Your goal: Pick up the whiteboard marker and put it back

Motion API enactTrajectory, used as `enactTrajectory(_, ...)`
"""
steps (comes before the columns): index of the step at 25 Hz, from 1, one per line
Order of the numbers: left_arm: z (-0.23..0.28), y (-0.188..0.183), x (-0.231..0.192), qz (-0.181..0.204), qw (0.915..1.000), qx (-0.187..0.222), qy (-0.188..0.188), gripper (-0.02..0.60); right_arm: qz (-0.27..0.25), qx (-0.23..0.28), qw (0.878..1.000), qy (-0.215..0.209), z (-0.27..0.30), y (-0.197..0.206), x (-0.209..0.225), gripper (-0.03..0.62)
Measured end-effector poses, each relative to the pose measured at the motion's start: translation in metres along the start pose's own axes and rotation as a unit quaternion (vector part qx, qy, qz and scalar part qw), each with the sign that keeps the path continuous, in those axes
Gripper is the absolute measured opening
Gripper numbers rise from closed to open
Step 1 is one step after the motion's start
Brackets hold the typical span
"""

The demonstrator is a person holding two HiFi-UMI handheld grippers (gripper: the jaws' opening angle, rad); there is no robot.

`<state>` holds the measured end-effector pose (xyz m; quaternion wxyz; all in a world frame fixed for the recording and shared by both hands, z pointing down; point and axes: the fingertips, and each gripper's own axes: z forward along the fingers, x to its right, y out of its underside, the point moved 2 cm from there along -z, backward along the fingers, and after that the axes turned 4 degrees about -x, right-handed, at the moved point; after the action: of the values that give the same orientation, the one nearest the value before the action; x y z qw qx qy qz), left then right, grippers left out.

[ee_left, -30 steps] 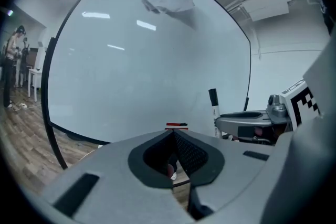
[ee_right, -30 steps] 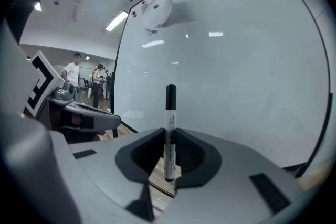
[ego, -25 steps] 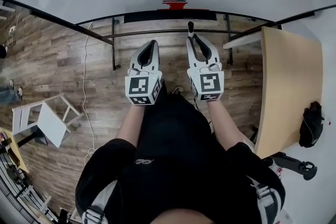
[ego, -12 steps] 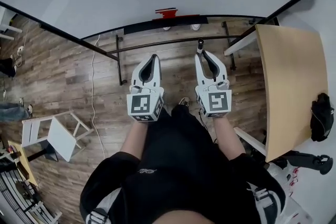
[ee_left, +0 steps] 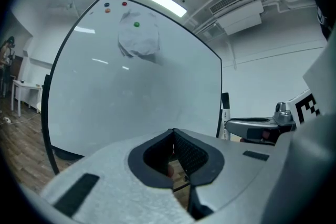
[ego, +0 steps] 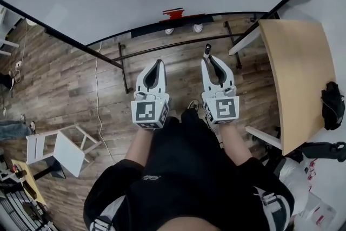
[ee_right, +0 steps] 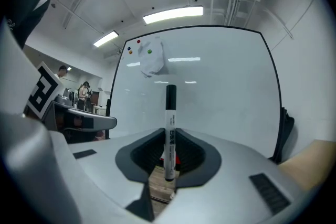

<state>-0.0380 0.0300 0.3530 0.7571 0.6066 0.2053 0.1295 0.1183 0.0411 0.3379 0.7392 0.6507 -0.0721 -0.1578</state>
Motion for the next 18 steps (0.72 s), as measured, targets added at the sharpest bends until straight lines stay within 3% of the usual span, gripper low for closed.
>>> enactTrajectory(18,-0.028,0.014,-0.022,-0.007,0.9981,-0.009,0.060,0.006,0.003,-0.018,0.997,0.069,-0.020,0.003,-0.035,0.052)
